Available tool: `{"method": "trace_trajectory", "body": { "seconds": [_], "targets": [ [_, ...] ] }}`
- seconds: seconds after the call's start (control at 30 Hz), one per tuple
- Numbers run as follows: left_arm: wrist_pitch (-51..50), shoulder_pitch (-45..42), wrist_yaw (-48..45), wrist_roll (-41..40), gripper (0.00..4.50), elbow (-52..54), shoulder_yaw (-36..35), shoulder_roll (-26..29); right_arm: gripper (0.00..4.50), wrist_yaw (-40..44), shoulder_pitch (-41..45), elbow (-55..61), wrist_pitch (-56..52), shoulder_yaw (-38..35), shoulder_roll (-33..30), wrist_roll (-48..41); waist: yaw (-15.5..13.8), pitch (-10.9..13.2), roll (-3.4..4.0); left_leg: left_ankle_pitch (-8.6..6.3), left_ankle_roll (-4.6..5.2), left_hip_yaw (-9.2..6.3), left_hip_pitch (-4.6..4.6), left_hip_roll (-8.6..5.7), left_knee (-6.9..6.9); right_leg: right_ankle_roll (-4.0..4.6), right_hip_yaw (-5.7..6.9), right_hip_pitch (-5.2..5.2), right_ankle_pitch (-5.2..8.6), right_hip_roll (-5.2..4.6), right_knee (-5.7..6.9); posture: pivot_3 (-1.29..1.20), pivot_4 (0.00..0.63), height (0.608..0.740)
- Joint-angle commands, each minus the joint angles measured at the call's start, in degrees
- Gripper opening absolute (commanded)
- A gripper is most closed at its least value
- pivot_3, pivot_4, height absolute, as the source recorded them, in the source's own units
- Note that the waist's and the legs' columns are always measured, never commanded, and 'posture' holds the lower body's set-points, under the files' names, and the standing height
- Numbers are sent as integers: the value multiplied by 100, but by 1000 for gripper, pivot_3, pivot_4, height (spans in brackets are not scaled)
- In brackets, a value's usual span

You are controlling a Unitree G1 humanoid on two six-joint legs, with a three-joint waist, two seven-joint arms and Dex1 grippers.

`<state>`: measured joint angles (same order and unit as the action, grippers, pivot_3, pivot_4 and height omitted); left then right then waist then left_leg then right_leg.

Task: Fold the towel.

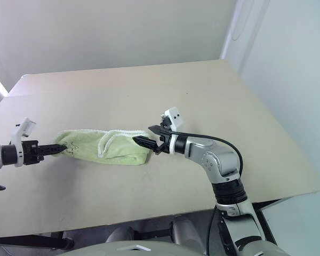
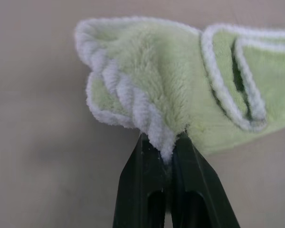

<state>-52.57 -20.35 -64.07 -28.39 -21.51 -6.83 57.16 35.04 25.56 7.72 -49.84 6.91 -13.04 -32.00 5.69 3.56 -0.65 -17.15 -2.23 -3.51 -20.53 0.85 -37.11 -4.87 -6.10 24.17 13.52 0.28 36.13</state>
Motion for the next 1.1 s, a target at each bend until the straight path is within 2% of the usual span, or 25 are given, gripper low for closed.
{"method": "trace_trajectory", "body": {
  "seconds": [0.03,0.53,1.0,1.03,1.1],
  "targets": [
    [733,-422,-472,169,52,417,312,-75,4500,85,-39,282,138,60,-101,41,-31,-1,-6,0,0,0,-2,0,-2,0,0,0,0,0,-1,0,0,740],
    [1508,-1809,-1873,798,52,391,1680,-579,4500,-116,-577,830,78,-335,-396,-111,-16,-1,-7,0,2,3,-1,1,-10,-19,-3,-4,-7,7,5,0,0,740],
    [2107,-2572,-2273,1501,52,-768,2391,-1872,4500,-445,-854,1042,70,-546,-465,-107,-13,-1,-9,1,3,2,4,0,-18,-20,-5,-10,-8,9,12,0,0,740],
    [2121,-2613,-2278,1523,574,-842,2401,-1956,4500,-465,-878,1046,71,-557,-473,-101,-14,-1,-9,1,3,2,4,0,-18,-20,-5,-10,-8,9,12,0,0,740],
    [2157,-2672,-2285,1557,1137,-959,2388,-2093,4500,-491,-905,1052,76,-562,-480,-94,-20,-1,-9,1,3,2,3,0,-20,-20,-5,-10,-9,9,13,0,0,740]
  ]
}}
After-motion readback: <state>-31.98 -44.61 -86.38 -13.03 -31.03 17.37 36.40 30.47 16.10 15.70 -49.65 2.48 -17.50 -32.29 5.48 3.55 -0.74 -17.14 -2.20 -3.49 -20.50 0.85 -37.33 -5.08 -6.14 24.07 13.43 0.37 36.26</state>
